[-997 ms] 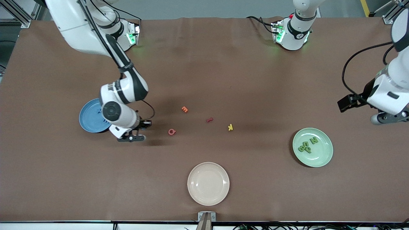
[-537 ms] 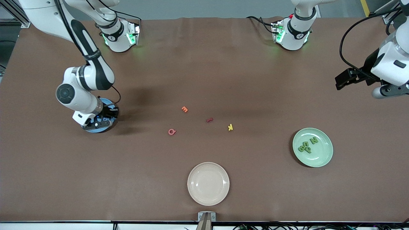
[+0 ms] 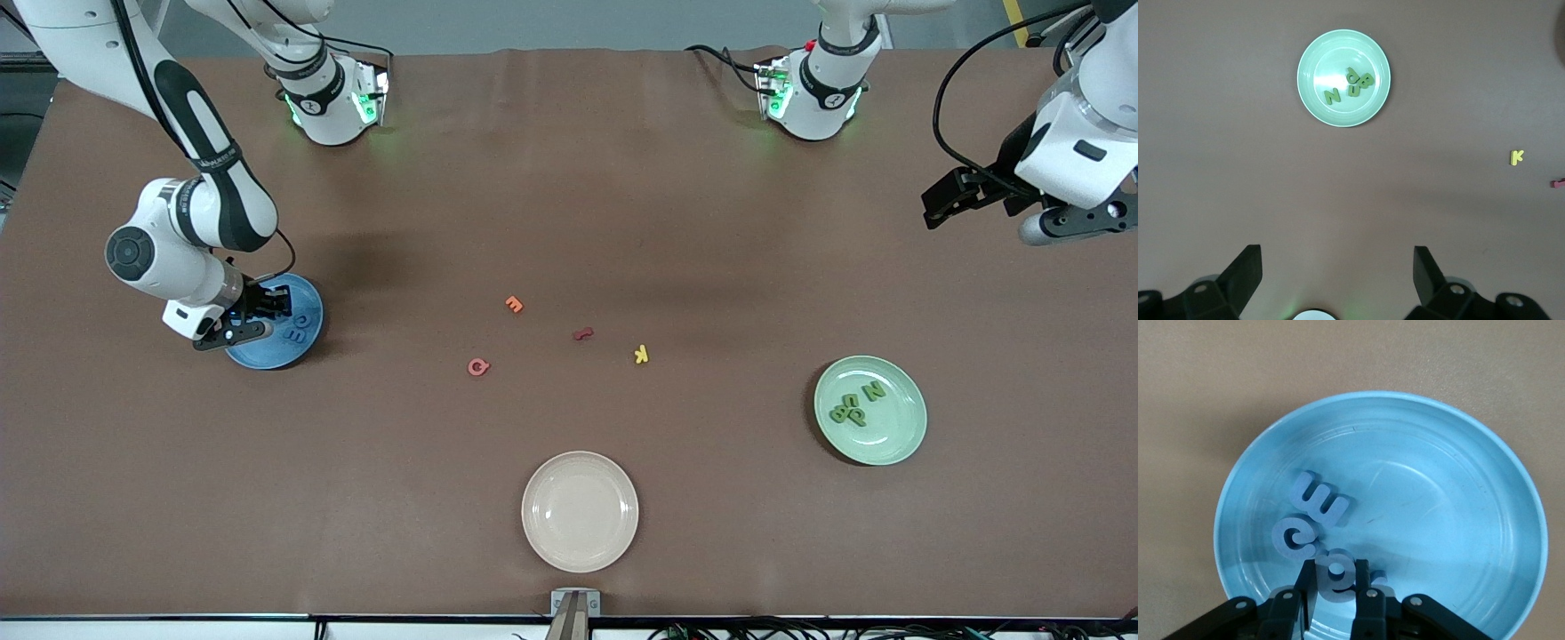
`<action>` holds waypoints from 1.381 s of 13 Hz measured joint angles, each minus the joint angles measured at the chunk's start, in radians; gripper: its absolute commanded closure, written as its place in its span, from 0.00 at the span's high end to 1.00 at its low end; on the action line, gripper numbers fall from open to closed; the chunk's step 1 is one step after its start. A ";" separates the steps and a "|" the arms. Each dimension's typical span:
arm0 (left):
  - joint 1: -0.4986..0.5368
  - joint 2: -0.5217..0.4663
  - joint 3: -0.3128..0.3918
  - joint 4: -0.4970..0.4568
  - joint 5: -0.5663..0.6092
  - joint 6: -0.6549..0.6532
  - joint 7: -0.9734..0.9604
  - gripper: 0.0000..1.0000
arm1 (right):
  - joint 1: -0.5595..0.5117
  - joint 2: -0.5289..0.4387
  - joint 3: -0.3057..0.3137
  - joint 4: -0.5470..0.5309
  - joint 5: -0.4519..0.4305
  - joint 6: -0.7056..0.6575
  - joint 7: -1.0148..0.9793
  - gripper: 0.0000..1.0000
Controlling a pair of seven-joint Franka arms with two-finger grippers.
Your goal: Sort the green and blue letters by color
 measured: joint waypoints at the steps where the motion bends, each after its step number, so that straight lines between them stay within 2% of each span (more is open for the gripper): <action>1: 0.000 -0.006 0.001 -0.004 0.000 0.010 0.004 1.00 | 0.000 -0.001 0.000 0.000 0.000 0.000 0.000 0.85; 2: 0.000 -0.009 0.002 -0.004 0.000 0.017 0.016 1.00 | 0.000 -0.004 0.001 0.000 0.000 -0.002 0.001 0.90; 3: 0.000 -0.009 0.003 -0.004 0.000 0.020 0.031 1.00 | 0.000 -0.011 0.001 0.000 0.000 -0.006 0.007 0.92; 5: 0.000 -0.009 0.004 -0.004 0.000 0.024 0.054 1.00 | 0.000 -0.041 0.001 0.006 0.000 -0.039 0.036 0.92; 7: 0.000 -0.009 0.004 -0.004 0.000 0.024 0.061 1.00 | 0.000 -0.089 0.001 0.045 0.000 -0.148 0.088 0.92; 9: 0.000 -0.009 0.004 -0.004 0.000 0.024 0.068 1.00 | -0.001 -0.148 0.000 0.140 0.000 -0.341 0.151 0.92; 13: 0.000 -0.009 0.005 -0.004 0.000 0.024 0.074 1.00 | -0.002 -0.254 0.000 0.428 -0.002 -0.759 0.229 0.94; 15: 0.000 -0.009 0.006 -0.001 0.000 0.024 0.076 1.00 | -0.003 -0.283 -0.001 0.539 -0.002 -0.874 0.237 0.97; 18: 0.000 -0.010 0.006 0.002 0.000 0.024 0.079 1.00 | -0.003 -0.299 -0.002 0.618 -0.003 -0.929 0.247 0.99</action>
